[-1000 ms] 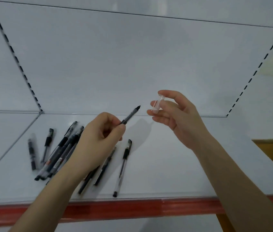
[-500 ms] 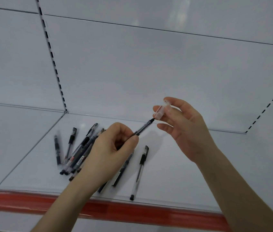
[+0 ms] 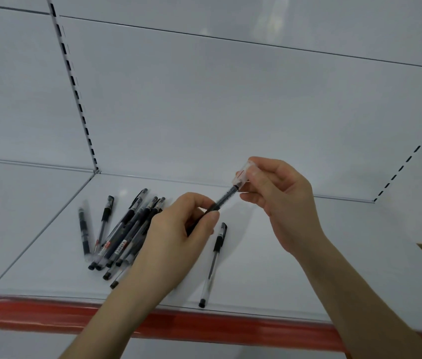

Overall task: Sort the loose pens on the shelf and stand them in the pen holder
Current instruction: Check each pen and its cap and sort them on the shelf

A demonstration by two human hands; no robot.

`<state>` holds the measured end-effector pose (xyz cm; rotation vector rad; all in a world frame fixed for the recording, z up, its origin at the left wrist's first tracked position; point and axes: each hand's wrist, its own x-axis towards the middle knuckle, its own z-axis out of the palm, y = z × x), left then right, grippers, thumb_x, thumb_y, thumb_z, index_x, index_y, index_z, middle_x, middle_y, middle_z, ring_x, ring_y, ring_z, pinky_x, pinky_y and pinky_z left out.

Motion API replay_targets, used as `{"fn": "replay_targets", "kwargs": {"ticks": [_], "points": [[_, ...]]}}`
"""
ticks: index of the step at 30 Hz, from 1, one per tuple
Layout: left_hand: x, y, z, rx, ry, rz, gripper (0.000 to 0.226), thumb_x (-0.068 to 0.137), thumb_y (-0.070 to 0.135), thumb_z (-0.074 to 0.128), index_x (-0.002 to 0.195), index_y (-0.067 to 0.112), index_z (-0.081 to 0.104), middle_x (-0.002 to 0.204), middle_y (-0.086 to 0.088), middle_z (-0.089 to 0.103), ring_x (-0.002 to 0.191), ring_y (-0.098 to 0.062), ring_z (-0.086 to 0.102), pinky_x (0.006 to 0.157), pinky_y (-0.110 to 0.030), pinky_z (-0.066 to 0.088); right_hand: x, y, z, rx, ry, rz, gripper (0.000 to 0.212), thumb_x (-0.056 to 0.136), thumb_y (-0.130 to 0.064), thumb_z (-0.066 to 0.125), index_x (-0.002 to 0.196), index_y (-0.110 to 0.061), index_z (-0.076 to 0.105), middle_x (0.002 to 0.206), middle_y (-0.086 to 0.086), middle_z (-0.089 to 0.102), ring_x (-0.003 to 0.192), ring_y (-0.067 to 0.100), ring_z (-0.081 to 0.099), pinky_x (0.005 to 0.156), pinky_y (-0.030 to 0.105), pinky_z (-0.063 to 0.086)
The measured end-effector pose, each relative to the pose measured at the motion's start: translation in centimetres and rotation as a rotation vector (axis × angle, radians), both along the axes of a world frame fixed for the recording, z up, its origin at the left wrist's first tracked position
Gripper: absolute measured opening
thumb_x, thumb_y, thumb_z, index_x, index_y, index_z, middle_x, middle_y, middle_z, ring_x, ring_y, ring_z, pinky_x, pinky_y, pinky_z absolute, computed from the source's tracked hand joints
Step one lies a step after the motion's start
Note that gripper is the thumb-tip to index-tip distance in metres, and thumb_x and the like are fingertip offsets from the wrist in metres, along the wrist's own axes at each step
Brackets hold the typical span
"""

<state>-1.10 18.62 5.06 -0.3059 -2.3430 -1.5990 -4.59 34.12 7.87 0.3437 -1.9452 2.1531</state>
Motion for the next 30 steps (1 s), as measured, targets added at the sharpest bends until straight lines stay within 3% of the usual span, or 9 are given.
{"fn": "replay_targets", "kwargs": {"ticks": [6,12,18,21,24,27,28,30], "points": [[-0.1,0.0,-0.1,0.000,0.016,0.023,0.018,0.083,0.022,0.060,0.077,0.037,0.054,0.080,0.013,0.065,0.066,-0.015,0.060,0.062,-0.025,0.048,0.2,-0.5,-0.3,-0.022,-0.005,0.004,0.012,0.087,-0.006,0.057,0.094,-0.014,0.062,0.077,0.000,0.073,0.069,0.011,0.069,0.065,0.021,0.055],[0.0,0.0,0.0,0.012,0.036,0.029,0.014,0.084,0.018,0.059,0.079,0.031,0.056,0.079,0.017,0.064,0.066,-0.010,0.059,0.056,-0.014,0.044,0.2,-0.7,-0.4,-0.033,0.000,0.002,0.009,0.088,-0.007,0.057,0.093,-0.013,0.061,0.075,-0.002,0.072,0.070,0.011,0.069,0.065,0.021,0.054],[0.0,0.1,-0.4,0.018,0.050,0.051,0.010,0.085,0.016,0.059,0.079,0.024,0.058,0.073,0.009,0.065,0.062,-0.008,0.058,0.053,-0.012,0.043,0.0,-1.5,-0.9,0.018,0.028,-0.016,0.010,0.089,-0.007,0.056,0.099,-0.006,0.059,0.073,-0.002,0.071,0.070,0.009,0.068,0.065,0.020,0.054],[-0.3,-0.7,-1.0,-0.054,0.012,0.095,0.009,0.084,0.018,0.061,0.078,0.025,0.060,0.063,0.001,0.066,0.062,-0.010,0.059,0.056,-0.019,0.046,-0.4,-1.1,-1.6,0.103,-0.034,0.010,0.010,0.089,-0.009,0.056,0.099,-0.010,0.059,0.075,-0.001,0.070,0.068,0.009,0.068,0.063,0.021,0.055],[-0.2,-2.4,-2.3,-0.363,-0.058,0.179,0.009,0.087,0.022,0.055,0.087,0.017,0.063,0.075,0.002,0.065,0.066,-0.012,0.058,0.064,-0.029,0.048,-0.8,-0.4,-3.4,0.386,-0.197,0.020,0.008,0.089,-0.018,0.057,0.094,-0.013,0.059,0.075,0.002,0.069,0.059,0.006,0.066,0.058,0.022,0.054],[0.7,-3.3,-3.6,-0.687,-0.161,0.262,0.022,0.088,0.037,0.050,0.096,0.017,0.055,0.093,0.002,0.055,0.085,-0.019,0.058,0.068,-0.028,0.042,-1.0,-0.1,-5.6,0.961,-0.303,0.083,0.032,0.088,-0.033,0.056,0.080,-0.002,0.060,0.069,0.011,0.065,0.050,0.013,0.056,0.054,0.025,0.045],[1.0,-3.2,-3.9,-0.774,-0.194,0.280,0.030,0.087,0.045,0.049,0.098,0.017,0.052,0.098,0.002,0.052,0.090,-0.020,0.057,0.067,-0.027,0.041,-1.0,-0.3,-6.1,1.091,-0.302,0.112,0.040,0.087,-0.036,0.057,0.070,0.000,0.056,0.061,0.016,0.058,0.048,0.016,0.048,0.052,0.027,0.039],[1.4,-2.9,-4.1,-0.909,-0.233,0.288,0.043,0.084,0.058,0.046,0.098,0.018,0.046,0.104,0.001,0.046,0.095,-0.019,0.055,0.065,-0.025,0.038,-1.0,-0.9,-6.5,1.237,-0.267,0.134,0.050,0.084,-0.041,0.059,0.051,-0.010,0.037,0.046,0.006,0.036,0.041,0.016,0.032,0.048,0.027,0.027]]}}
